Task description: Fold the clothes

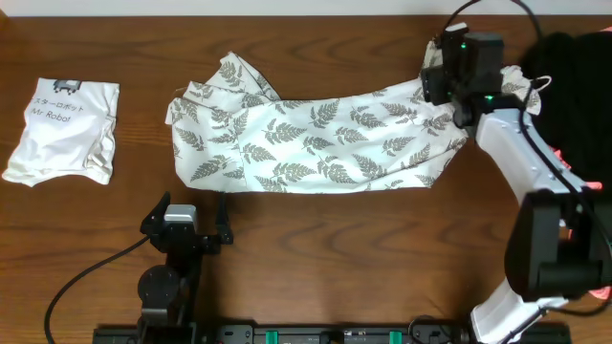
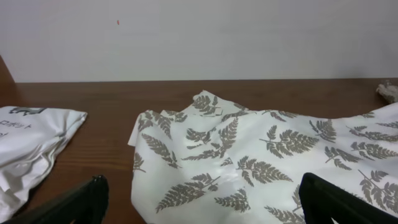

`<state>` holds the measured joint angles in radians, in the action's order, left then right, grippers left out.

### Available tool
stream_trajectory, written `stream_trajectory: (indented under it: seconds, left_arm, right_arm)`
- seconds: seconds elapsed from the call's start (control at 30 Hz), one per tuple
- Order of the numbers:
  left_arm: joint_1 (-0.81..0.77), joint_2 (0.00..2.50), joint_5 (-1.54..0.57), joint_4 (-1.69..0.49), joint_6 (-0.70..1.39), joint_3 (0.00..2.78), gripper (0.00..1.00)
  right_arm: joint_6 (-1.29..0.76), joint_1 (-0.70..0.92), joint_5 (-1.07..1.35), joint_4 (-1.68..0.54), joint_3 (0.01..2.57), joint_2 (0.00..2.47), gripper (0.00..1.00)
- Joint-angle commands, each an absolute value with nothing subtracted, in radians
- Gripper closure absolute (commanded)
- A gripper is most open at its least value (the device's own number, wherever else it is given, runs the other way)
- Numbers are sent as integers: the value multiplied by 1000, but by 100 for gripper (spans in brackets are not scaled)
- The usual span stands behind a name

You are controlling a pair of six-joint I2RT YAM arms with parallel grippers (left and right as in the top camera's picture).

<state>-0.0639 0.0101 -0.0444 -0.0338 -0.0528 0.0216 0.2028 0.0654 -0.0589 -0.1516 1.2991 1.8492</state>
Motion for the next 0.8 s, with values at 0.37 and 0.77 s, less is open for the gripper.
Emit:
stream_trajectory:
  seconds: [0.37, 0.77]
  left_arm:
    - [-69, 4, -14, -71, -59, 4, 2]
    - [-69, 4, -14, -71, -59, 4, 2]
  right_arm:
    - [0, 75, -199, 18, 1304, 2054, 25]
    - [-129, 76, -191, 139, 1304, 2105, 27]
